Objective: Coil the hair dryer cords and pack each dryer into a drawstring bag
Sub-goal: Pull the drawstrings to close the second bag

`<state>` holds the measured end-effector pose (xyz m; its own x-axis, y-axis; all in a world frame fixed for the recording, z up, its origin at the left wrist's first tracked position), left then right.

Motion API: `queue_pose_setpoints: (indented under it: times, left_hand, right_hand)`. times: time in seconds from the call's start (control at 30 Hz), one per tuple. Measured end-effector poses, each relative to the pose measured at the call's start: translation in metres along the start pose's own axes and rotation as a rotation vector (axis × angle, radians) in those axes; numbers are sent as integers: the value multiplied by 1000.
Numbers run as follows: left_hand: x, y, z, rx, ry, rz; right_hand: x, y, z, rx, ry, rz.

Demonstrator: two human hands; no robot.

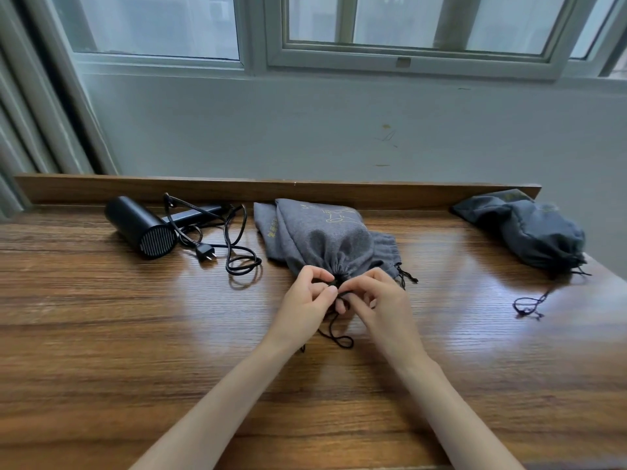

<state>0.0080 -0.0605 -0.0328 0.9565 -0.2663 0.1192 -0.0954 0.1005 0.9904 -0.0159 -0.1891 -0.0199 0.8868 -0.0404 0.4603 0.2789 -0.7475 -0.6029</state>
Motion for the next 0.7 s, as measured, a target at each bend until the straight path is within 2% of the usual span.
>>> queue_pose_setpoints:
  times: [0.13,0.23,0.33,0.5,0.7]
  left_hand:
    - [-2,-5,-12,219,116,28]
    - [-4,-8,-13,413,123,2]
    - [-3,-10,-2,295,37,-41]
    - [-5,-8,17,-221,-74,-304]
    - [5,-13,2,-221,-63,-432]
  right_hand:
    - [9,2,-7,77,40,38]
    - [12,2,-9,151,32,58]
    - [17,4,-10,239,1,92]
    - [21,5,-8,463,-75,165]
    - [27,17,-6,541,-126,278]
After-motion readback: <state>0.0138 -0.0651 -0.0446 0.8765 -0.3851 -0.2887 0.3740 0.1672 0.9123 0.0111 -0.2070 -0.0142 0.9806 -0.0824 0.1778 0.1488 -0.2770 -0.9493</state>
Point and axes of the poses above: each hand's wrist, its own x-axis towards the middle knuckle, its own z-axis out of the palm, y = z × x, the point moved 4 cm from there along x, towards the middle knuckle, and after that the axes turned 11 degrees about -x, right-handed, at the moved point
